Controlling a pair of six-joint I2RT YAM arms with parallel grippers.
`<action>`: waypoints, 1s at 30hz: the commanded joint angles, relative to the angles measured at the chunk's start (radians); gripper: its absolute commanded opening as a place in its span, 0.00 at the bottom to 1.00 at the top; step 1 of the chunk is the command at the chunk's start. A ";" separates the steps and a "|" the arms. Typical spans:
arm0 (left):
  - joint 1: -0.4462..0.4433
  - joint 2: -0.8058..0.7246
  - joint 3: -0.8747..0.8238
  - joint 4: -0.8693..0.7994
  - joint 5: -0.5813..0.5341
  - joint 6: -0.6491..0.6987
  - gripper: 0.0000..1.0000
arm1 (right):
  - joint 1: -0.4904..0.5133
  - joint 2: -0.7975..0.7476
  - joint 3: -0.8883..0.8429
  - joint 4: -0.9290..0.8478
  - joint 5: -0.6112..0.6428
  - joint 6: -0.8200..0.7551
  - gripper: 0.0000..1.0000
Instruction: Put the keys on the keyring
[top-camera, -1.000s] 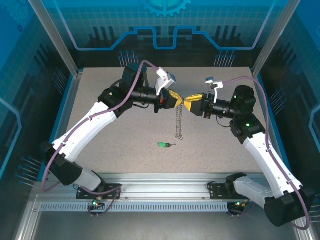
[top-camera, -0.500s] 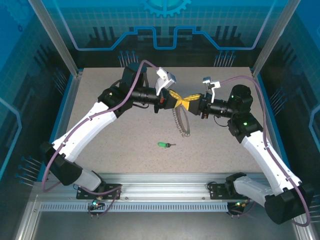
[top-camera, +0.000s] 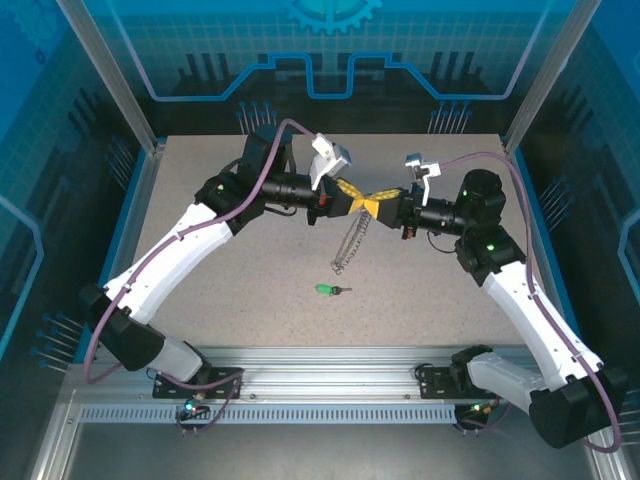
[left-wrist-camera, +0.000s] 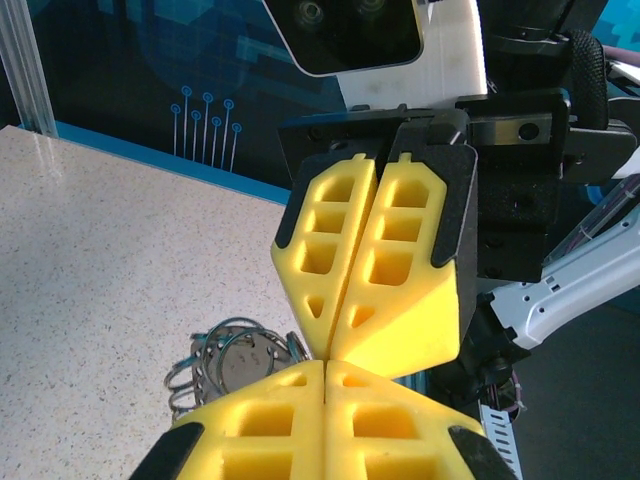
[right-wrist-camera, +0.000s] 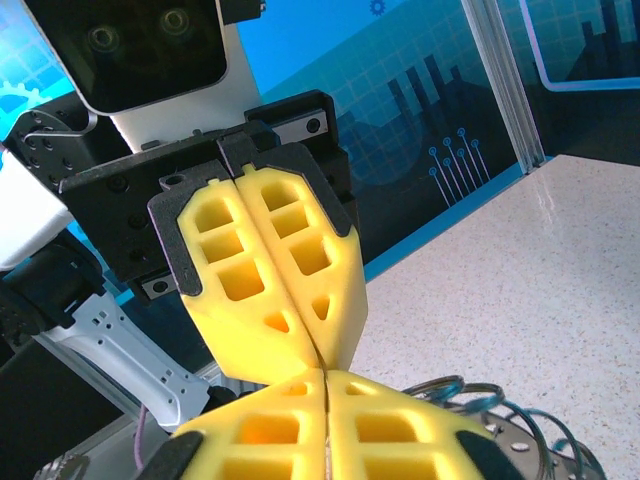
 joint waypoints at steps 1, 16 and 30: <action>-0.003 -0.013 0.031 0.048 0.035 -0.022 0.00 | 0.015 0.003 0.007 0.017 -0.019 -0.003 0.11; -0.007 -0.058 -0.053 0.198 -0.044 -0.129 0.25 | 0.017 -0.003 -0.031 0.098 0.024 0.018 0.00; -0.005 -0.257 -0.443 0.681 -0.298 -0.462 0.55 | 0.000 -0.011 -0.056 0.220 0.073 0.101 0.00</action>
